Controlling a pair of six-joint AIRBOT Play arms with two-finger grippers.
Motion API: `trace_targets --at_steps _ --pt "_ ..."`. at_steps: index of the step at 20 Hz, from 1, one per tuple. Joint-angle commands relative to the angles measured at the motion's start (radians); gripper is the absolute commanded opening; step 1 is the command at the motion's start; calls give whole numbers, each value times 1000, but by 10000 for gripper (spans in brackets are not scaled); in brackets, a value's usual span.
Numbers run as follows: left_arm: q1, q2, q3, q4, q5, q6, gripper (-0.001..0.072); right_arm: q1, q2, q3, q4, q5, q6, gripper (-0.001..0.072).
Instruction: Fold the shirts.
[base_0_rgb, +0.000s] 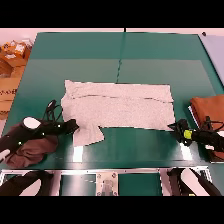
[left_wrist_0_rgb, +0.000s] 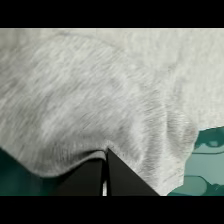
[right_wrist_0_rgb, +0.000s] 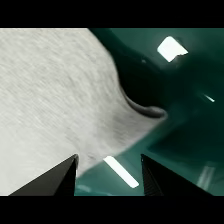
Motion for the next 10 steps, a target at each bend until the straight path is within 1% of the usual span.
trace_targets --at_steps 1,2,3,4,6,8,10 --pt "-8 -3 77 104 -66 -20 21 63 -122 2 138 -186 -37 467" --pt "-8 -3 99 145 -102 -37 21 78 -153 10 168 -210 -70 363" --pt "-8 -3 120 188 -138 -55 21 83 -174 22 172 -206 -93 116" --pt "-8 -3 144 241 -183 -76 21 82 -178 31 166 -183 -119 10" --pt "-8 -3 198 351 -288 -113 20 68 -174 53 124 -97 -141 10" --pt "-8 2 253 445 -423 -123 20 35 -150 65 78 0 -141 10" --pt "-8 35 274 468 -525 -129 20 -9 -87 66 29 79 -137 10"
